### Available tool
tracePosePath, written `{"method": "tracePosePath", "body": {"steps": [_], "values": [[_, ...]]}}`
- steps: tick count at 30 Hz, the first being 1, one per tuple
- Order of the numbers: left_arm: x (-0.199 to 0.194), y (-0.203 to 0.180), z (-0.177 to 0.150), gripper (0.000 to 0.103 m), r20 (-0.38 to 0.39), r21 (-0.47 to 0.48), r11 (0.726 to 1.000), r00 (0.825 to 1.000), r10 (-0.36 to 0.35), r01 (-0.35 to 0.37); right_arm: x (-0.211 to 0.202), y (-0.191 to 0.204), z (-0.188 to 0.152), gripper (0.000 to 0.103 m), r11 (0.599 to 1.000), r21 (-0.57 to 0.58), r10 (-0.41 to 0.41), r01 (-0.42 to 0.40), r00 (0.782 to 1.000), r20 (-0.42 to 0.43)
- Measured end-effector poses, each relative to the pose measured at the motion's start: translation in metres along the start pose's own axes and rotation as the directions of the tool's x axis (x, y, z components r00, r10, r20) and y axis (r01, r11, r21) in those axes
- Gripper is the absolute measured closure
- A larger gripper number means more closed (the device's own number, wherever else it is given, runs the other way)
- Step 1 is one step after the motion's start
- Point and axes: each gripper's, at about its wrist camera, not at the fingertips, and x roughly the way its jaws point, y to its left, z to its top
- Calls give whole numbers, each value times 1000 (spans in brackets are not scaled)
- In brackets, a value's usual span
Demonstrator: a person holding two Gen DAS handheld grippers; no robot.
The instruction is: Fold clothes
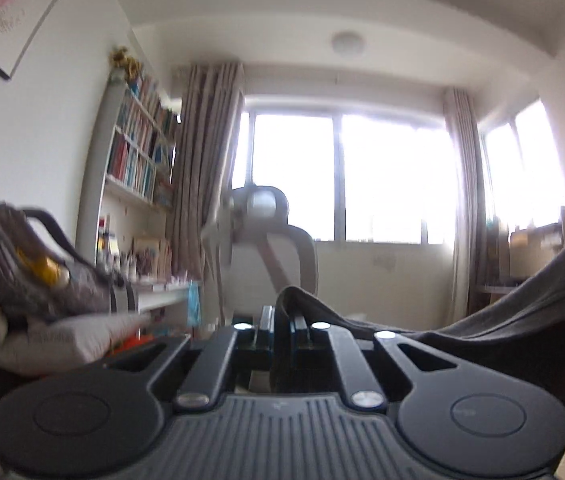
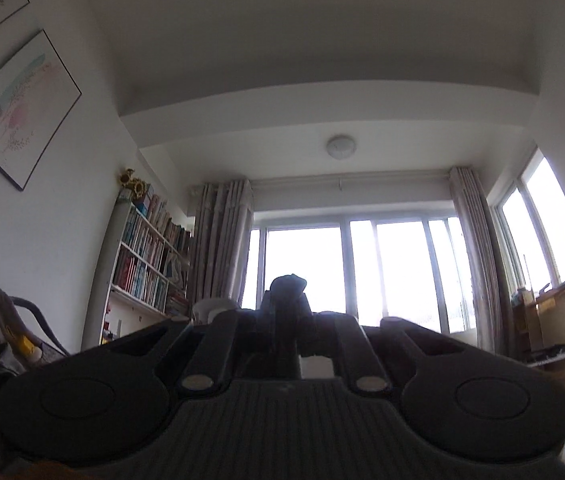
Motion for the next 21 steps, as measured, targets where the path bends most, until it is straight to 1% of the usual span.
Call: {"method": "tracePosePath", "body": {"steps": [3, 5, 6, 8, 9, 10, 12, 13, 15, 16, 18, 19, 21], "values": [[-16, -3, 34, 96, 99, -21, 1000, 995, 20, -18, -1, -4, 23, 93, 1000, -23, -6, 8, 997, 79], [-21, -9, 50, 96, 144, -5, 1000, 989, 25, -24, -1, -8, 37, 93, 999, -36, -9, 13, 992, 127], [-23, -12, 57, 96, 164, 7, 1000, 986, 27, -28, 1, -9, 41, 93, 999, -41, -11, 17, 990, 138], [-19, -19, 63, 96, 193, 48, 998, 980, 40, -51, 9, -12, 40, 93, 998, -53, -31, 39, 989, 142], [-12, -22, 61, 96, 194, 69, 995, 980, 51, -65, 15, -13, 34, 93, 997, -58, -47, 55, 991, 129], [0, -23, 55, 96, 177, 85, 993, 982, 65, -81, 23, -14, 22, 93, 996, -60, -61, 68, 992, 108], [25, -25, 40, 96, 141, 119, 987, 985, 95, -112, 42, -16, -13, 93, 994, -64, -85, 87, 996, 33], [41, -26, 26, 96, 121, 145, 980, 986, 117, -134, 53, -17, -33, 93, 993, -65, -96, 95, 995, -13], [77, -28, -5, 96, 93, 213, 959, 981, 169, -185, 79, -14, -82, 93, 991, -84, -115, 105, 986, -123], [96, -29, -22, 96, 77, 248, 947, 978, 192, -205, 92, -12, -109, 93, 989, -98, -124, 108, 975, -183], [140, -31, -61, 96, 23, 320, 922, 975, 222, -218, 120, -7, -167, 93, 986, -125, -144, 110, 940, -308], [164, -32, -83, 96, -29, 347, 917, 975, 221, -198, 133, -5, -196, 93, 984, -137, -156, 113, 917, -367], [210, -34, -129, 96, -130, 399, 904, 966, 222, -154, 156, -13, -254, 93, 980, -154, -186, 126, 857, -482]]}}
